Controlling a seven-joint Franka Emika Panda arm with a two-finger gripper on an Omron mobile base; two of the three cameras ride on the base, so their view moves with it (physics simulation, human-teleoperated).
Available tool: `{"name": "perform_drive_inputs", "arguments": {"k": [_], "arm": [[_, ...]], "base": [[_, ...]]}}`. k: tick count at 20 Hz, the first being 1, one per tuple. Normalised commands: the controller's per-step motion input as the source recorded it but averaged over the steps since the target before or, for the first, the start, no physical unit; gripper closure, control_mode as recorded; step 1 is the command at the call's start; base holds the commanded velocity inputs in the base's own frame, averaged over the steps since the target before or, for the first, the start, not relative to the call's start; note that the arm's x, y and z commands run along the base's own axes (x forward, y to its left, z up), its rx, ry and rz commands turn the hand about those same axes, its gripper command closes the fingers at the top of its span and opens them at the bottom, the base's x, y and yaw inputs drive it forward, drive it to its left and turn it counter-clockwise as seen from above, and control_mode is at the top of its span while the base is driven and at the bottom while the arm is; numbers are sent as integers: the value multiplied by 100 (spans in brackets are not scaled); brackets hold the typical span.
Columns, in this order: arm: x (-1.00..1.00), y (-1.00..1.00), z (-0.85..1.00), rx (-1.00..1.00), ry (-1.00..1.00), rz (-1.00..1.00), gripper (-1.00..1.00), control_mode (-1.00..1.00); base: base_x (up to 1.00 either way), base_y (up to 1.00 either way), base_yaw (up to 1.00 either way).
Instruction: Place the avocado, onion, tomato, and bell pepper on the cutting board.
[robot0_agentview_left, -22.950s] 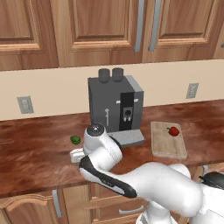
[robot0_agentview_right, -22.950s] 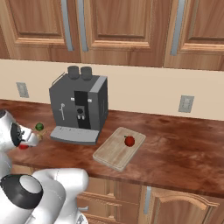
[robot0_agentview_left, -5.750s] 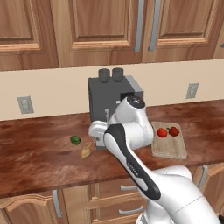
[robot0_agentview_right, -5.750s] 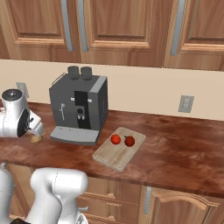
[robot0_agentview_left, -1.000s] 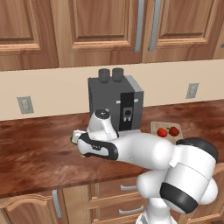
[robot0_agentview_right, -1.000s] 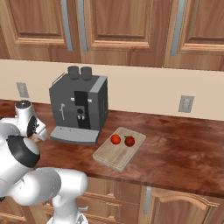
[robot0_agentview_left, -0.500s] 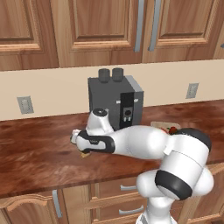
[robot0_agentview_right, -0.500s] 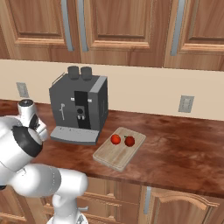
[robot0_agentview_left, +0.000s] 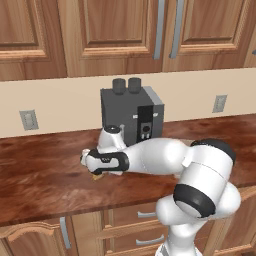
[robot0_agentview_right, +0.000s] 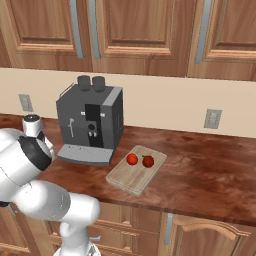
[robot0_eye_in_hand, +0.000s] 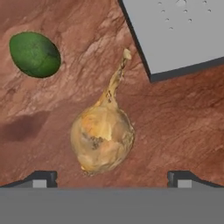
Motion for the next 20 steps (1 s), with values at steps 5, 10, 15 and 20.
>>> {"name": "perform_drive_inputs", "arguments": {"k": [5, 10, 15, 20], "arm": [[2, 10, -19, -1, 0, -4, -100, -100], [6, 4, -20, -3, 0, -7, -100, -100], [19, 2, -6, -2, 0, -9, -100, -100], [36, 14, -1, -1, 0, -7, -100, -100]], "base": [[0, 0, 0], [0, 0, 0], [0, 0, 0], [0, 0, 0]]}}
